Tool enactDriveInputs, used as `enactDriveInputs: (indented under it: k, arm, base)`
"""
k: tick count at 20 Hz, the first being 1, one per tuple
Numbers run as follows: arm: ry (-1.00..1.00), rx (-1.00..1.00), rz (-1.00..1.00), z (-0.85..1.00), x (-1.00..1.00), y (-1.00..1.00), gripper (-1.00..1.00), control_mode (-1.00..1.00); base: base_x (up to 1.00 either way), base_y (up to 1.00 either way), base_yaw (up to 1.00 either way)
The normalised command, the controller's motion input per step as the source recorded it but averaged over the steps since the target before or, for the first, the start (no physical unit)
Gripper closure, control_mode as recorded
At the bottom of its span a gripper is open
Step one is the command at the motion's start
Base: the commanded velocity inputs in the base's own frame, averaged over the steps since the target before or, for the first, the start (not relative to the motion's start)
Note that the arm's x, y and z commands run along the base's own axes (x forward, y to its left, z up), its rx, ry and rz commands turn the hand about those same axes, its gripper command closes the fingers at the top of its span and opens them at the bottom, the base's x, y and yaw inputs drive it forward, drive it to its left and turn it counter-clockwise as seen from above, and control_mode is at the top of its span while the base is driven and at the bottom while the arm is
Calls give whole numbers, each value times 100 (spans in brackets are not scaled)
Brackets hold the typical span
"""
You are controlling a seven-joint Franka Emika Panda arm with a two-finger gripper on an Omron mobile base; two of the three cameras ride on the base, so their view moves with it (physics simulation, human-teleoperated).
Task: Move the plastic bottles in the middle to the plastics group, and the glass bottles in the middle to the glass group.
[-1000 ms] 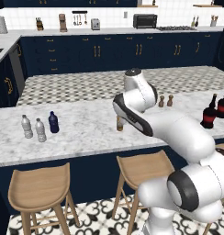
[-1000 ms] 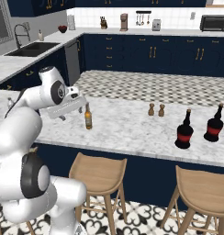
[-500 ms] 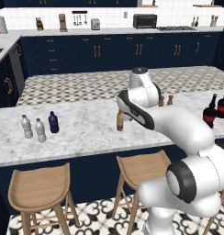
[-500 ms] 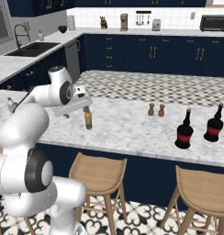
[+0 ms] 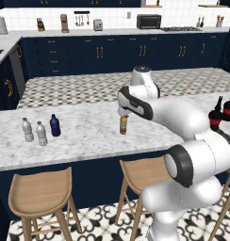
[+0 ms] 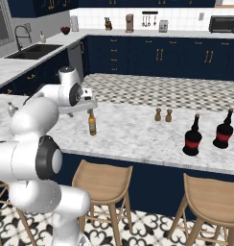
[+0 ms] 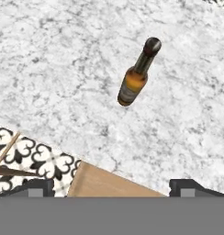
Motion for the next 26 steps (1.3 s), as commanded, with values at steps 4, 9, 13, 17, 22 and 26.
enactDriveInputs:
  k: [4,9,13,17,22,26]
  arm:
    - [0,12,-20,-12,51,11,-100,-100]
    - [-5,5,-21,-16,20,-8,-100,-100]
    - [-22,8,-19,-51,12,-1,-100,-100]
    - [-23,6,-13,-54,17,0,-100,-100]
    - [-20,0,-7,-44,26,4,-100,-100]
    - [0,0,0,0,39,9,-100,-100]
  base:
    - [0,0,0]
    - [0,0,0]
    - [0,0,0]
    - [0,0,0]
    - [0,0,0]
    - [0,0,0]
